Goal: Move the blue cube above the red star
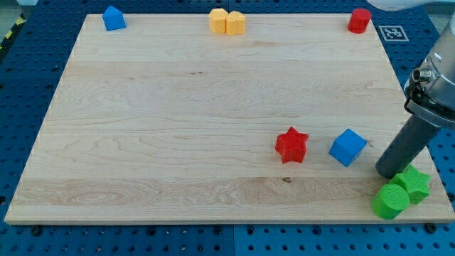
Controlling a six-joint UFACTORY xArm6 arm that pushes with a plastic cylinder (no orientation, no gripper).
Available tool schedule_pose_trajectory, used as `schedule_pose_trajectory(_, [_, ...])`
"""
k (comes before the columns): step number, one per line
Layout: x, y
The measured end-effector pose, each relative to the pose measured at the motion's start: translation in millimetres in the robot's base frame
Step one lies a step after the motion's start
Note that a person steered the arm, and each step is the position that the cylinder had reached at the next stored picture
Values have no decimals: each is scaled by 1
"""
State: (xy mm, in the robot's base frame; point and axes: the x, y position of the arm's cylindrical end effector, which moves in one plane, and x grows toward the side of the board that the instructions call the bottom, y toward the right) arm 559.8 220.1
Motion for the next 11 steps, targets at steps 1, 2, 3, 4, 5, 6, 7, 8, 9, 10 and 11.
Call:
schedule_pose_trajectory(1, [0, -9])
schedule_pose_trajectory(2, [-1, -9])
schedule_pose_trajectory(3, [-2, -9])
schedule_pose_trajectory(4, [-9, -21])
schedule_pose_trajectory(5, [-15, -21])
schedule_pose_trajectory(6, [-23, -21])
schedule_pose_trajectory(7, [-22, -24])
schedule_pose_trajectory(8, [-19, -32])
schedule_pose_trajectory(9, [-26, -45])
schedule_pose_trajectory(10, [-32, -57])
schedule_pose_trajectory(11, [-43, -70])
